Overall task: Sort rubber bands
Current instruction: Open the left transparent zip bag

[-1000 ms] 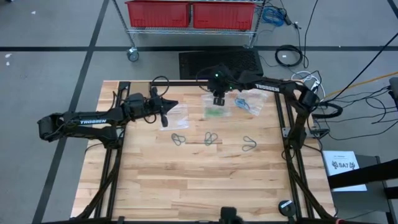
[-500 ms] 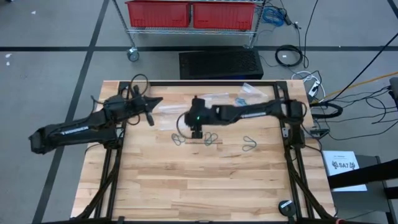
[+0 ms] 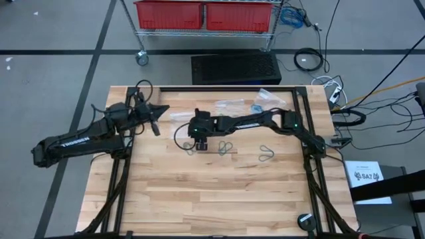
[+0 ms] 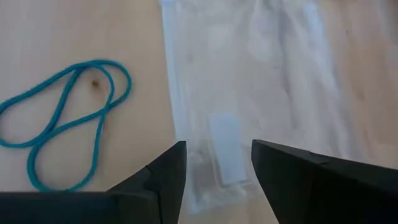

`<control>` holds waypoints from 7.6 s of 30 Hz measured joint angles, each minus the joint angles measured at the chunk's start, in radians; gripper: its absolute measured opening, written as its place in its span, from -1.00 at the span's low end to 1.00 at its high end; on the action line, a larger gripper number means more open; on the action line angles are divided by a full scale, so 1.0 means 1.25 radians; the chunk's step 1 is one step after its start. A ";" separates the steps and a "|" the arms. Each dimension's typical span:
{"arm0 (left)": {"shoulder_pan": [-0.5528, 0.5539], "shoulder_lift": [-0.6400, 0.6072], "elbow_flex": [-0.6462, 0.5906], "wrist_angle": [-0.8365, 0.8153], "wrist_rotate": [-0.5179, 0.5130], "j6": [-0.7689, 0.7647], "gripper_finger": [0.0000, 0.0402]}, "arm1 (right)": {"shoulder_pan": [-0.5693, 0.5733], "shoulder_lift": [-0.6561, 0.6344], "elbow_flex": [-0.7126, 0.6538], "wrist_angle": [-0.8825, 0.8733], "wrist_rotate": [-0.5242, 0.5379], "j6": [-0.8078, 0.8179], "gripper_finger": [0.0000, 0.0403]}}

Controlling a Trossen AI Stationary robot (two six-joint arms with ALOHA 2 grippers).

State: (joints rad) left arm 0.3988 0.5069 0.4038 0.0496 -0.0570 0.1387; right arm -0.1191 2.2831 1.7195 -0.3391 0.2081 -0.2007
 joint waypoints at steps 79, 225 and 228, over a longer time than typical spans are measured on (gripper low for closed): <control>-0.102 0.268 -0.042 0.428 0.317 -0.079 -0.20 | 0.135 -0.265 0.434 -0.730 0.066 0.130 -1.00; -0.103 0.253 -0.030 0.146 0.219 0.083 -1.00 | 0.182 -0.308 -0.016 -0.699 -0.025 0.296 -0.89; -0.107 0.253 -0.030 0.145 0.219 0.083 -1.00 | 0.195 -0.409 -0.237 -0.510 -0.045 0.335 -0.98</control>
State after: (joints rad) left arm 0.2654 0.8237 0.3667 0.2310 0.2165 0.2420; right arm 0.1250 1.7724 1.4230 -0.9764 0.1518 0.2177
